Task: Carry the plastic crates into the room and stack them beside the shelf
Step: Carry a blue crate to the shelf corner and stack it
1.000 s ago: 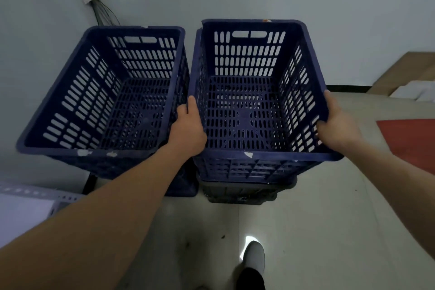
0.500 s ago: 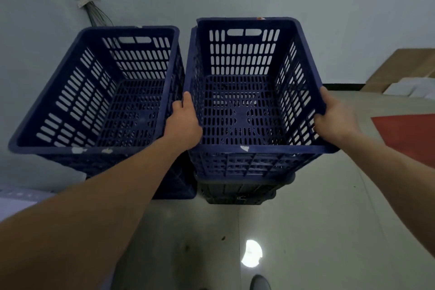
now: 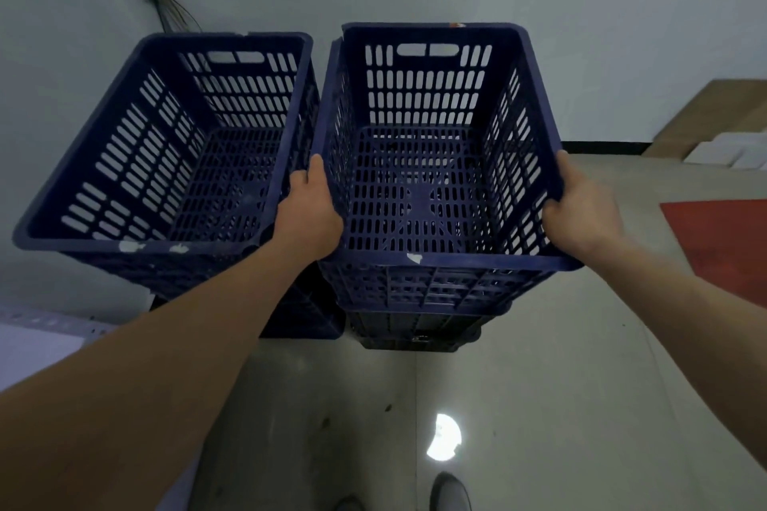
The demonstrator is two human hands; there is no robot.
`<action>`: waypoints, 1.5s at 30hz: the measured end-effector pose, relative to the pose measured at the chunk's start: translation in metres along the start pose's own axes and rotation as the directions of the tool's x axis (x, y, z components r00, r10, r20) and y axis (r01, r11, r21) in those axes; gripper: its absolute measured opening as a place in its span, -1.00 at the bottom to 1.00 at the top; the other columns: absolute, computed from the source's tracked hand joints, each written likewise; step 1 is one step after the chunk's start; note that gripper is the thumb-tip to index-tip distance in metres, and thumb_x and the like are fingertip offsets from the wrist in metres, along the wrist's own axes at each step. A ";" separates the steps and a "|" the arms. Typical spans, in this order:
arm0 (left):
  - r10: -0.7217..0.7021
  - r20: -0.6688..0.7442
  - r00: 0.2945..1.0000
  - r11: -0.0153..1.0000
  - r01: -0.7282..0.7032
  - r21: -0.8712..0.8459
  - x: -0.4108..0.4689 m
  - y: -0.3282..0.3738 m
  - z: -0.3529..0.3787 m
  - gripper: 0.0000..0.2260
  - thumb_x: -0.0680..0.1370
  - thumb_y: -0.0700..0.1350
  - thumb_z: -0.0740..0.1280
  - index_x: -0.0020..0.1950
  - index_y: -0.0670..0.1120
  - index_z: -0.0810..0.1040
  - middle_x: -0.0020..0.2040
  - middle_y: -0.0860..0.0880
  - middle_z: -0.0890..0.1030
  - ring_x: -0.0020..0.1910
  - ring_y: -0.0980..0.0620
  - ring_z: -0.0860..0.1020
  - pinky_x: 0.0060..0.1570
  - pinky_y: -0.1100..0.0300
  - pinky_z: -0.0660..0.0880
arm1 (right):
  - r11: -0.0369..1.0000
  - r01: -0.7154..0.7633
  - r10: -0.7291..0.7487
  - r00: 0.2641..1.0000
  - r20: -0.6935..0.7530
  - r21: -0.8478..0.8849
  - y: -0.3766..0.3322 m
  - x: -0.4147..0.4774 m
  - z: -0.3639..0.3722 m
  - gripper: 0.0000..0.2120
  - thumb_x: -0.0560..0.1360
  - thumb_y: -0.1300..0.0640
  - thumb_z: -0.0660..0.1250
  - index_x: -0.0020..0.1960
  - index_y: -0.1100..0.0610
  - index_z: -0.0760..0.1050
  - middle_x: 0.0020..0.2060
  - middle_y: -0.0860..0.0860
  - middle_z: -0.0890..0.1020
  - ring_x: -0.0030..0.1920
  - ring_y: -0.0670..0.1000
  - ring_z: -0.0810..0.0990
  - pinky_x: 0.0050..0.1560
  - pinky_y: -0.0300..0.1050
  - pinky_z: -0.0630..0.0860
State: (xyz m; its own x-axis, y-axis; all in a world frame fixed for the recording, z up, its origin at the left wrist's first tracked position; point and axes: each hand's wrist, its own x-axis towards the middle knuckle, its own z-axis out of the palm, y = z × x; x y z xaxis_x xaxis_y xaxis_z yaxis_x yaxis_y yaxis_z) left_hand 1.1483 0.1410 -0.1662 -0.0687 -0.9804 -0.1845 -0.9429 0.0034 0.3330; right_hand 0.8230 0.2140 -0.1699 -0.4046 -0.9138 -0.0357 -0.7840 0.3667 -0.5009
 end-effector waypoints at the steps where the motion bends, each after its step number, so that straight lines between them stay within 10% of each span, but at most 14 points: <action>1: 0.006 -0.007 1.000 1.000 -0.006 -0.004 0.002 0.000 0.001 -0.24 0.62 -0.23 0.28 0.65 -0.11 -0.15 0.52 -0.23 0.21 0.08 -0.24 0.53 -0.17 0.03 0.41 | 1.000 -0.002 0.002 1.000 0.005 -0.009 0.000 0.002 0.000 -0.32 0.53 0.31 0.20 0.61 -0.06 0.24 0.08 0.21 0.66 0.00 0.34 0.59 0.00 0.13 0.56; 19: 0.053 -0.002 0.999 0.998 -0.053 -0.039 0.005 -0.002 0.004 -0.25 0.59 -0.25 0.32 0.63 -0.17 -0.09 0.42 -0.26 0.29 -0.09 -0.14 0.46 -0.20 0.09 0.36 | 0.999 -0.019 0.020 0.999 0.025 -0.039 -0.008 0.003 -0.006 -0.36 0.51 0.33 0.24 0.55 -0.01 0.27 0.09 0.20 0.66 -0.10 0.27 0.55 -0.05 0.08 0.51; 26: 0.028 -0.027 0.999 0.995 -0.031 -0.091 0.023 -0.003 0.003 -0.49 0.53 -0.28 0.35 0.41 -0.20 0.20 -0.04 -0.19 0.49 -0.27 -0.12 0.49 -0.48 0.14 0.25 | 0.993 -0.105 0.109 0.989 0.099 -0.054 -0.013 0.017 -0.010 -0.56 0.54 0.21 0.34 0.34 0.11 0.24 -0.04 0.14 0.56 -0.11 0.25 0.53 -0.09 0.07 0.47; 31: -0.024 -0.092 0.995 0.999 0.028 0.043 0.040 0.008 -0.008 -0.70 0.57 -0.24 0.25 0.26 -0.25 0.28 -0.11 -0.18 0.52 -0.21 -0.20 0.51 -0.27 -0.01 0.46 | 0.988 -0.107 0.115 0.991 0.070 -0.107 -0.023 0.036 -0.012 -0.66 0.54 0.13 0.34 0.20 0.18 0.25 -0.03 0.22 0.54 -0.09 0.29 0.52 -0.06 0.13 0.48; 38: -0.034 0.037 0.999 0.999 0.033 0.011 0.055 0.011 -0.007 -0.16 0.61 -0.27 0.27 0.62 -0.06 -0.33 0.42 -0.31 0.33 -0.25 -0.08 0.51 -0.41 0.12 0.36 | 0.977 -0.055 0.090 0.983 0.163 -0.208 -0.028 0.056 -0.007 -0.15 0.57 0.25 0.25 0.70 0.03 -0.17 -0.08 0.21 0.59 -0.13 0.29 0.57 -0.06 0.16 0.59; 45: -0.070 0.079 0.994 0.997 0.071 -0.012 0.054 0.008 -0.005 -0.13 0.61 -0.24 0.29 0.62 -0.04 -0.34 -0.14 -0.14 0.54 -0.36 0.00 0.45 -0.50 0.19 0.25 | 0.992 -0.053 0.070 0.987 0.146 -0.117 -0.017 0.057 -0.001 -0.11 0.54 0.27 0.26 0.69 -0.09 -0.15 -0.12 0.25 0.64 -0.20 0.31 0.59 -0.06 0.20 0.62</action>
State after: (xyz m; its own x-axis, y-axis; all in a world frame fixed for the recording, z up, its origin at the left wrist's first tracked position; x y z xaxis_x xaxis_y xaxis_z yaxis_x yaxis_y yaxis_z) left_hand 1.1385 0.0867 -0.1684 -0.0285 -0.9597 -0.2796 -0.9413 -0.0684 0.3305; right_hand 0.8125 0.1557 -0.1626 -0.3850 -0.9017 -0.1967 -0.8113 0.4323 -0.3937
